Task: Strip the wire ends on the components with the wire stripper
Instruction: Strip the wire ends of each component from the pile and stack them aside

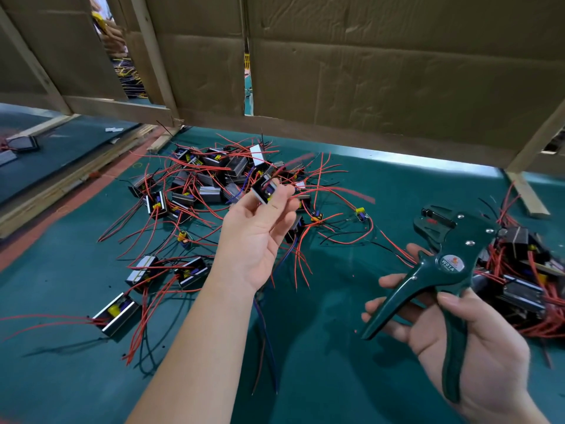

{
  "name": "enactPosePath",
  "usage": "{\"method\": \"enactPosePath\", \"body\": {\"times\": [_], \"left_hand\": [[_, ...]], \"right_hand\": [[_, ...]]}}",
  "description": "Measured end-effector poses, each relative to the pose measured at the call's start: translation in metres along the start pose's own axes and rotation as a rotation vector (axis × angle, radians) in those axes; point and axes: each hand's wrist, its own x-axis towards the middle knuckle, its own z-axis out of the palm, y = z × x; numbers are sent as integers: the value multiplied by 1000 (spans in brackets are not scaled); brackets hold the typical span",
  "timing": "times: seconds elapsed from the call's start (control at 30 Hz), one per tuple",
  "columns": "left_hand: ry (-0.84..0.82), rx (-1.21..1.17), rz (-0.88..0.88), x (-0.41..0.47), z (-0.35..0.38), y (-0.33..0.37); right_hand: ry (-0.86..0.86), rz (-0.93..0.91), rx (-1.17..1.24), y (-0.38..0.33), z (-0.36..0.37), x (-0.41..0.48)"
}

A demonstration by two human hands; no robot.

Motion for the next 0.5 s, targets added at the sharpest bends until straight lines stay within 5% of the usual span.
{"method": "enactPosePath", "body": {"times": [0.5], "left_hand": [[-170,-10,19,-2,3,-6]], "right_hand": [[-7,-7,2,2,-3,1]]}}
